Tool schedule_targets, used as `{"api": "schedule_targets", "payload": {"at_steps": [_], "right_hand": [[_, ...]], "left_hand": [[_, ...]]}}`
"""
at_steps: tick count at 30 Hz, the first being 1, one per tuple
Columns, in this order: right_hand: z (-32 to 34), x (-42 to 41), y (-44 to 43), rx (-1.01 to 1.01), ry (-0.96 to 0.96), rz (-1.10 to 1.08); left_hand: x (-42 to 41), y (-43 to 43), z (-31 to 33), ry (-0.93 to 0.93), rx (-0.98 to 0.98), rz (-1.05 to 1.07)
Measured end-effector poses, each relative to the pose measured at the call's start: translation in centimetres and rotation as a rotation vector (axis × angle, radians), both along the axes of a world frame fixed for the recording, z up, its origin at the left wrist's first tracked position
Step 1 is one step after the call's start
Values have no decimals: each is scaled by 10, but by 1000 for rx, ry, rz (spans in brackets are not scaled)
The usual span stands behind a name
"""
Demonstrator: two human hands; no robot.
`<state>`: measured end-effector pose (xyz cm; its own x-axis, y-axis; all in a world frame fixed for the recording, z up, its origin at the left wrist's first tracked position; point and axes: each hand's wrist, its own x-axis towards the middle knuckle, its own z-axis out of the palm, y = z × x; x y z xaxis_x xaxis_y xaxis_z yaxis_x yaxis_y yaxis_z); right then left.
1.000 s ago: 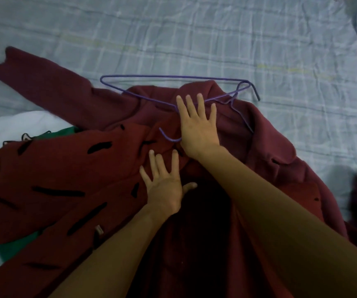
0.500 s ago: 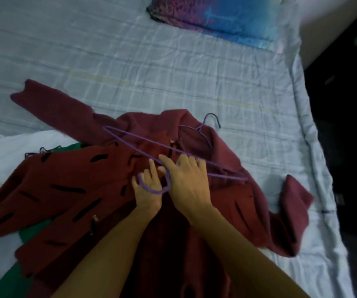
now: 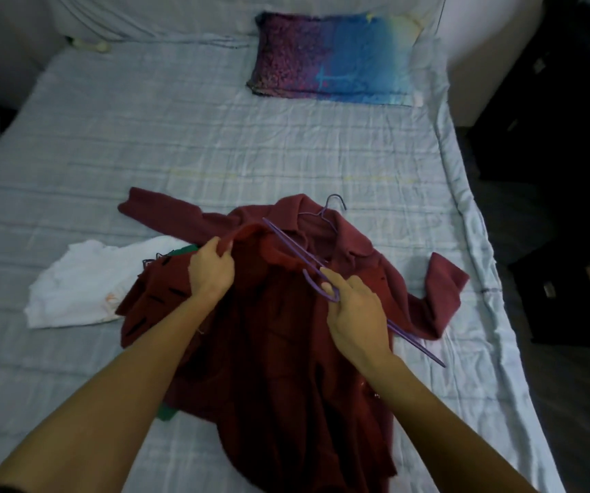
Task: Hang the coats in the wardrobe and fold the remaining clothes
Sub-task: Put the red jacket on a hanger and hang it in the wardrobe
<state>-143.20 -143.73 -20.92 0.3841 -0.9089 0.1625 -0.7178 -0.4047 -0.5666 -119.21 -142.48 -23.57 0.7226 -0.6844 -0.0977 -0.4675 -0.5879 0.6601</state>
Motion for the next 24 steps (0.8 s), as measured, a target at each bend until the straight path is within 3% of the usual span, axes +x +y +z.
{"api": "schedule_targets", "payload": {"at_steps": [8, 14, 17, 21, 24], "right_hand": [[62, -24, 90, -36, -64, -2], [83, -50, 162, -32, -40, -4], [86, -51, 195, -20, -29, 11], [74, -51, 237, 6, 21, 59], [61, -57, 258, 26, 67, 93]], "left_hand": [[-31, 86, 95, 23, -206, 95], [-57, 218, 111, 16, -310, 122], [-63, 289, 97, -2, -182, 56], [-65, 361, 47, 53, 244, -106], [-73, 391, 9, 123, 458, -139]]}}
